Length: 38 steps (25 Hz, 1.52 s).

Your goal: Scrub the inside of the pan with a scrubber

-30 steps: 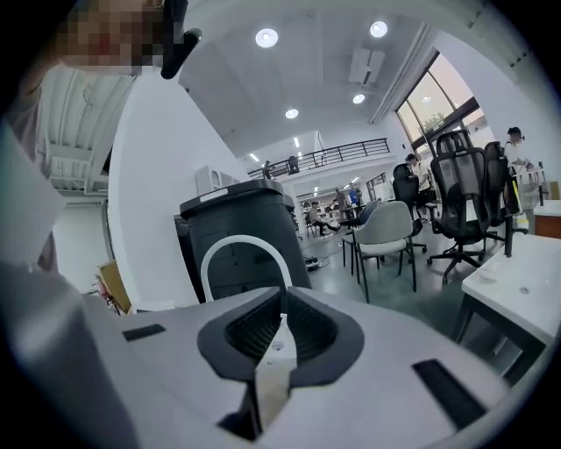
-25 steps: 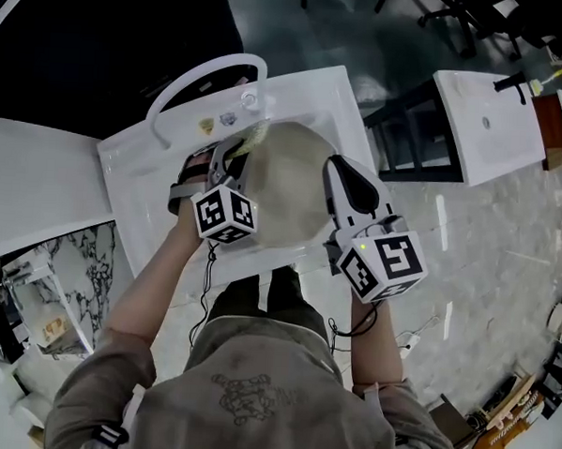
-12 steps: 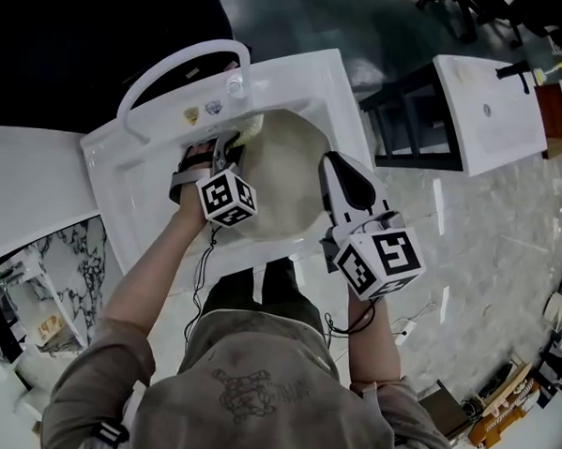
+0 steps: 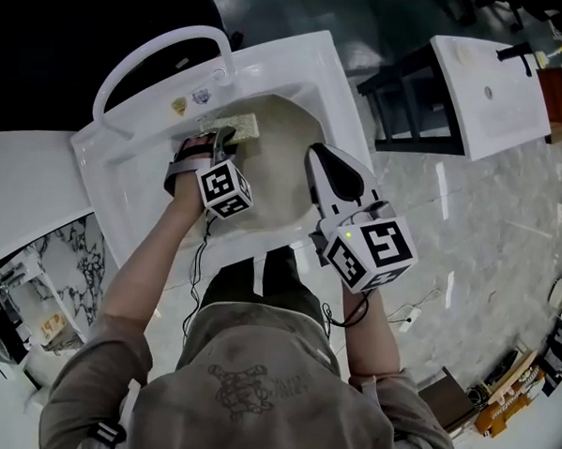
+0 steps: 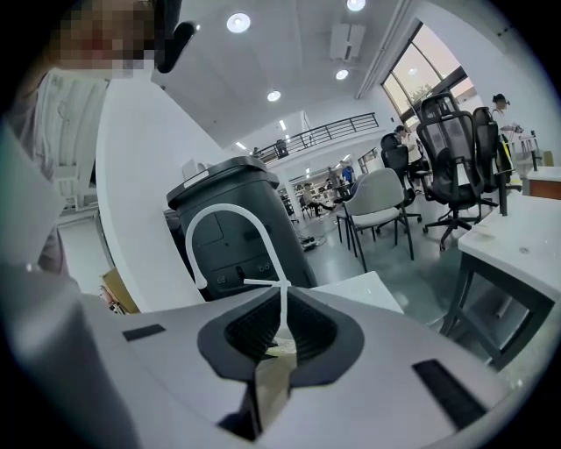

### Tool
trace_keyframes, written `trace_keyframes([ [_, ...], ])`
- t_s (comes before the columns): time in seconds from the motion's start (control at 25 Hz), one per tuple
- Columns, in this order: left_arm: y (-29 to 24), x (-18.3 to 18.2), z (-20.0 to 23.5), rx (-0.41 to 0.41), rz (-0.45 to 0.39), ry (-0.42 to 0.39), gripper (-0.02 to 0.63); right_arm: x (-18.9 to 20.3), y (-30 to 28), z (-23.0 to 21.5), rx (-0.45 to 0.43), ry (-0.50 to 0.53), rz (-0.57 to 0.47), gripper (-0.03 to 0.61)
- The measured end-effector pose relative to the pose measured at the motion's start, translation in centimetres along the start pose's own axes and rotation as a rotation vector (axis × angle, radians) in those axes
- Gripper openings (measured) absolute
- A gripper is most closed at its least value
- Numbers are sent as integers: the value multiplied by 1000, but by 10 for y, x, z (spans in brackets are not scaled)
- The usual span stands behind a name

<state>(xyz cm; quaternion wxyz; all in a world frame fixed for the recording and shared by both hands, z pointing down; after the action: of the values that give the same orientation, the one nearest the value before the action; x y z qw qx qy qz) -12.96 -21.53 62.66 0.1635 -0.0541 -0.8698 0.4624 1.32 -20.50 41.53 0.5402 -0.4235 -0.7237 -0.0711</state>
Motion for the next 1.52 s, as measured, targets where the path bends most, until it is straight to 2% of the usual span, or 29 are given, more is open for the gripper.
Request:
trace_keyframes([
  [0.16, -2, 0, -10, 27, 16, -39, 80, 5, 2, -4, 4, -10, 6, 40],
  [0.36, -2, -3, -18, 15, 48, -83, 81, 10, 5, -7, 9, -19, 12, 40],
  [0.48, -2, -5, -27, 43, 71, -105, 81, 12, 8, -10, 14, -21, 13, 40],
  [0.64, -2, -7, -50, 157, 63, -39, 80, 13, 12, -12, 19, -25, 13, 40],
  [0.76, 0, -4, -62, 199, 81, -44, 80, 12, 16, -13, 22, -25, 10, 40],
  [0.84, 3, -3, -69, 236, 80, -20, 81, 14, 19, -13, 24, -23, 12, 40],
  [1.28, 33, -15, -101, 539, 21, 111, 80, 22, 30, -9, 4, -83, 7, 40],
  [1.4, 45, -19, -110, 633, 4, 103, 80, 25, 34, -10, 6, -93, 10, 40],
  [1.52, 59, -18, -119, 722, 2, 43, 80, 27, 36, -9, 7, -101, 9, 40],
])
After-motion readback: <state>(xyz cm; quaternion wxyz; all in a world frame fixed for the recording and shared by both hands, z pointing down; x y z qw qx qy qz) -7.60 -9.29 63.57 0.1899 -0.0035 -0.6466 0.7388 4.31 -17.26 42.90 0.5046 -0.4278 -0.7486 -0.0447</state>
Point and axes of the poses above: the fingertips, and each gripper's own axes: y backward along the fingers, z to its left, x out of its underside, the point moved 2 cm from there along y, backward along the fingers, and after that the axes turned 5 degrees about -y, right-handed, at the moved point
